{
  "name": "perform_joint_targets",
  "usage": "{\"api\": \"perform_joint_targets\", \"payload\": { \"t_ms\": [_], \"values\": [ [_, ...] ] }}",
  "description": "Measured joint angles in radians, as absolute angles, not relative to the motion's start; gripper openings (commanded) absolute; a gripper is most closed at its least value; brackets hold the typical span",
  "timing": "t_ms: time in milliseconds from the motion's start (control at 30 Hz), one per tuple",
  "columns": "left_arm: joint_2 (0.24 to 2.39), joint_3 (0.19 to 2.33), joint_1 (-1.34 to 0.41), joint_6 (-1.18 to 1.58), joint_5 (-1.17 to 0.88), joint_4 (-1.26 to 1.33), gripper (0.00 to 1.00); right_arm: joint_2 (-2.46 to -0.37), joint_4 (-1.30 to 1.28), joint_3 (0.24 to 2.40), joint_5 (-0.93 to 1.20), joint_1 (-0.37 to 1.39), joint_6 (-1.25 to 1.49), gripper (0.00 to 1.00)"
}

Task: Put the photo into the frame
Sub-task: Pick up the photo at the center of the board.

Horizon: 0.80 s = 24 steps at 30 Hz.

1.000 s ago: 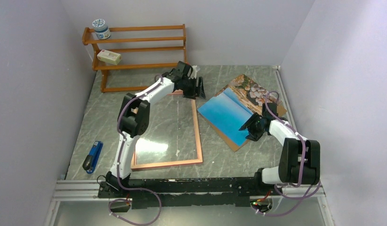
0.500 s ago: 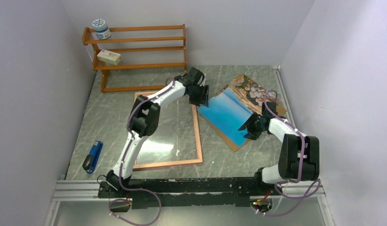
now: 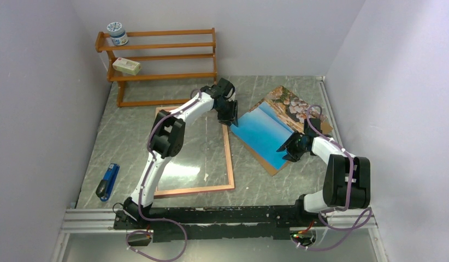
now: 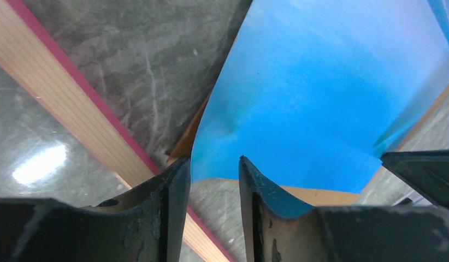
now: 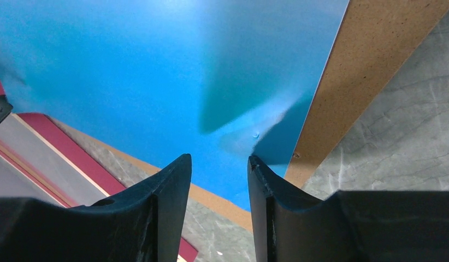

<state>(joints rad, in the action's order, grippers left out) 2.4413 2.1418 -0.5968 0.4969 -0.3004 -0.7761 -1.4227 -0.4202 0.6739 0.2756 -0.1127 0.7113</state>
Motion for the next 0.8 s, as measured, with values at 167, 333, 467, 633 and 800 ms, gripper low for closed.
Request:
{"api": "perform_joint_targets", "payload": {
  "t_ms": [167, 333, 467, 633, 800],
  "values": [
    [2.441, 2.143, -0.596, 0.523, -0.366, -0.786, 0.4, -1.428, -0.419, 0.674, 0.277, -0.113, 0.719, 0.45],
    [2.441, 2.145, -0.598, 0.545, -0.396, -0.792, 0.43, -1.435, -0.417, 0.677, 0.282, -0.115, 0.72, 0.45],
    [2.441, 2.142, -0.598, 0.577, -0.416, -0.786, 0.4, -1.439, -0.413, 0.678, 0.289, -0.117, 0.725, 0.45],
    [2.441, 2.058, -0.598, 0.643, -0.447, -0.685, 0.32, -1.44, -0.403, 0.674, 0.295, -0.117, 0.725, 0.44],
    [2.425, 1.979, -0.591, 0.699, -0.493, -0.567, 0.19, -1.439, -0.386, 0.667, 0.303, -0.117, 0.727, 0.44]
  ]
}}
